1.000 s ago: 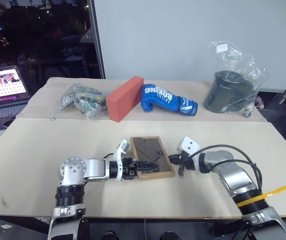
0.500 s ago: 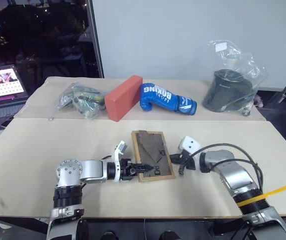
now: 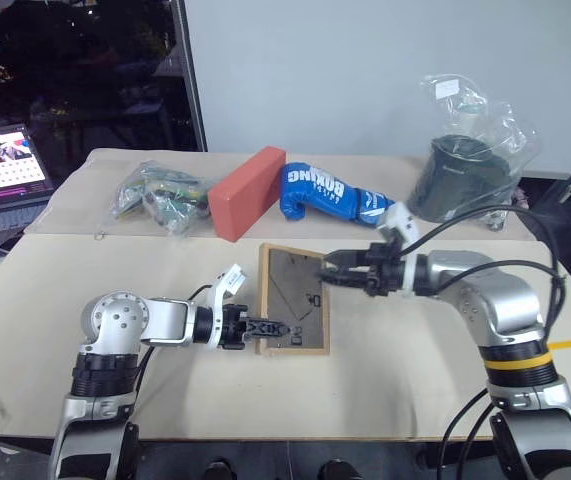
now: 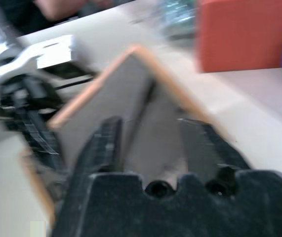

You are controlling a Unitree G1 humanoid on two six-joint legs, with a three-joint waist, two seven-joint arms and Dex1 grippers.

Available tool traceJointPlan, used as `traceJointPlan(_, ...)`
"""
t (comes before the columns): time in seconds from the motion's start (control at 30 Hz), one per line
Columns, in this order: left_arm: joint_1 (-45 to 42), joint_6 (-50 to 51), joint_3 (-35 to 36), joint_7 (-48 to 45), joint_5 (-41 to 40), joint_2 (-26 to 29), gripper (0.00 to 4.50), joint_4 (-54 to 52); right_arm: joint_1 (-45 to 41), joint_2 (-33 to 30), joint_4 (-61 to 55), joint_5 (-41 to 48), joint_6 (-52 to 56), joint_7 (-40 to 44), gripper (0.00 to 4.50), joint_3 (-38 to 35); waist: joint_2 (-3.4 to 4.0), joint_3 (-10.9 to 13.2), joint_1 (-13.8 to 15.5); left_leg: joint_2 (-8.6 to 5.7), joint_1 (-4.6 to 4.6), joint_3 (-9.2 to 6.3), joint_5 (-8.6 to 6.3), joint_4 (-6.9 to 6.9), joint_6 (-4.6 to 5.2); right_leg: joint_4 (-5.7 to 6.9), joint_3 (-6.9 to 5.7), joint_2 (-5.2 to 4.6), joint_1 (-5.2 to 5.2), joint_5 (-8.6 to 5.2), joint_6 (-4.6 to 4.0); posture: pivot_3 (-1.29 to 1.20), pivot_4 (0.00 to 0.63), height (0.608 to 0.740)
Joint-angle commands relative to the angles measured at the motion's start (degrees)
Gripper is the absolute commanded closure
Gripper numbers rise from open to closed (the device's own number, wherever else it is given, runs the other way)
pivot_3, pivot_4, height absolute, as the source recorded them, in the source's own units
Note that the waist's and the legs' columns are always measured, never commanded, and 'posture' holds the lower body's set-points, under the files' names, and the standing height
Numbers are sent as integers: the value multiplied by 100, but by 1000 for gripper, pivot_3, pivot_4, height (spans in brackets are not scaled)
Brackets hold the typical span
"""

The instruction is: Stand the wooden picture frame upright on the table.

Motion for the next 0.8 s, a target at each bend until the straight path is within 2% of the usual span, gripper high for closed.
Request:
traceJointPlan(0.03, 34, -26, -43, -311, -78, 90, 3343, -458, -81, 131, -48, -113, -202, 24, 461, 274, 0, 0, -10, 0, 0, 0, 0, 0, 0, 0, 0, 0, -1, -2, 3, 0, 150, 720)
traceJointPlan(0.07, 37, -54, -52, -318, -42, 84, 3343, -504, -62, 158, -52, -103, -227, 79, 45, 338, 1, 0, -7, 0, 1, 0, 0, 0, 0, 1, 0, 0, -2, -5, 8, 0, 150, 720)
traceJointPlan(0.23, -121, -50, 187, -204, 61, -66, 3343, -267, 97, 212, -388, 63, -474, 467, 45, 512, 0, 0, 9, 0, 0, 0, 0, 3, 0, 0, -2, 0, 1, -8, 14, 0, 150, 720)
traceJointPlan(0.4, -161, 33, 350, -234, 167, -72, 3343, -33, 365, -77, -990, 404, -395, 937, 45, 444, 0, 0, 26, 0, -4, -3, 0, 3, 0, 0, -6, 0, 0, -9, 15, 0, 150, 720)
traceJointPlan(0.6, -386, 206, 572, -759, -66, 448, 3343, 158, 745, -563, -1323, 283, -899, 1133, 45, 182, 0, 1, 4, 0, -3, -8, 1, 3, 0, 0, -10, 0, 0, -9, 15, 0, 150, 720)
traceJointPlan(0.7, -496, 225, 468, -1174, -592, 829, 3343, 446, 874, -810, -1105, -248, -1308, 811, 45, 134, 0, 1, -4, 0, -1, -8, 1, 2, 0, 1, -10, 0, 0, -9, 15, 0, 150, 720)
traceJointPlan(0.8, -546, 225, 410, -1415, -772, 1049, 3343, 565, 987, -971, -885, -410, -1416, 479, 45, -133, 0, 1, 7, 0, -3, -9, 1, 3, 0, 0, -12, -1, -2, -9, 14, 0, 150, 720)
